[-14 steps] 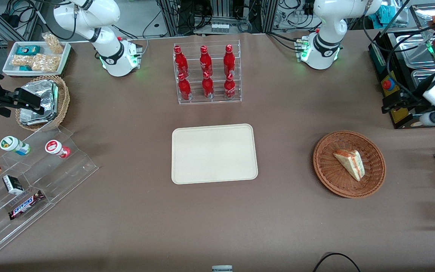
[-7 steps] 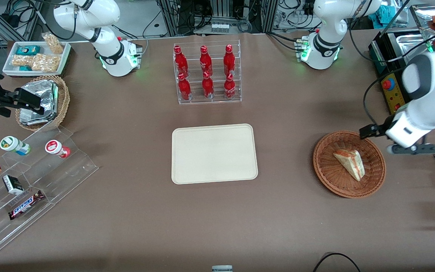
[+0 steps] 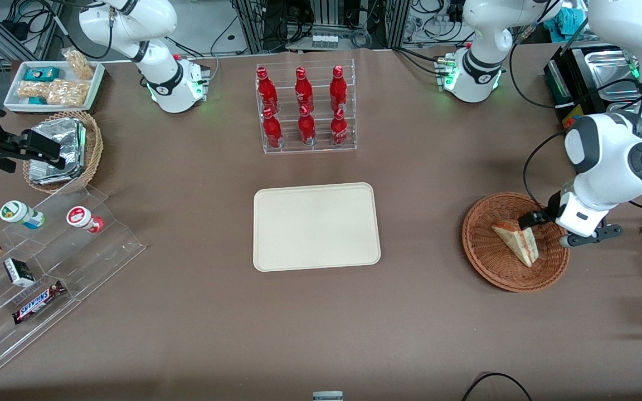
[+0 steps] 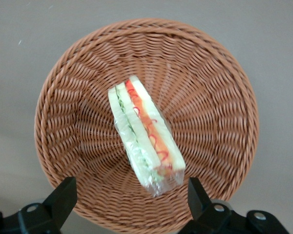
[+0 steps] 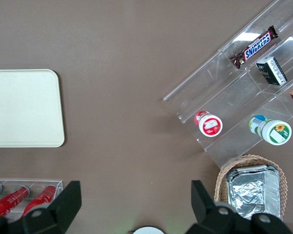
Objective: Place sandwich from basket to tray
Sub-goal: 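Move the open left gripper over the sandwich in the wicker basket, then lower the left gripper and close it on the wrapped sandwich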
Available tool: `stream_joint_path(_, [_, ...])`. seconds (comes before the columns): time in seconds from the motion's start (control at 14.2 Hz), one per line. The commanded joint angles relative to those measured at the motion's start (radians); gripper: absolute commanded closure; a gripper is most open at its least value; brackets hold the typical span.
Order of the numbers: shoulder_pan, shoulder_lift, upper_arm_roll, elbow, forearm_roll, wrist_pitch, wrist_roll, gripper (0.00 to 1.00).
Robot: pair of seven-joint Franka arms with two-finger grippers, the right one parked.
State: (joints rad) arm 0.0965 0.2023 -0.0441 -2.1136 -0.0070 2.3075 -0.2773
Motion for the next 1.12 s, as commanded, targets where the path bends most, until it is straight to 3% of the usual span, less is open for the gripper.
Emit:
stream_joint_path(0.0, [-0.003, 0.017, -0.007, -0.006, -0.004, 0.055, -0.228, 0.0])
stream_joint_path(0.21, [-0.007, 0.075, -0.011, -0.008, -0.004, 0.121, -0.411, 0.0])
stream_joint_path(0.42, [-0.014, 0.124, -0.011, -0.006, -0.002, 0.133, -0.442, 0.0])
stream_joint_path(0.49, [-0.015, 0.137, -0.013, -0.006, -0.002, 0.133, -0.444, 0.11])
stream_joint_path(0.56, [-0.017, 0.14, -0.011, -0.006, 0.001, 0.128, -0.439, 0.52])
stream_joint_path(0.63, [-0.017, 0.138, -0.011, -0.006, 0.001, 0.121, -0.436, 0.83])
stream_joint_path(0.77, [-0.018, 0.121, -0.013, 0.007, 0.005, 0.063, -0.431, 0.94])
stream_joint_path(1.05, [-0.081, 0.071, -0.011, 0.107, 0.012, -0.161, -0.383, 1.0])
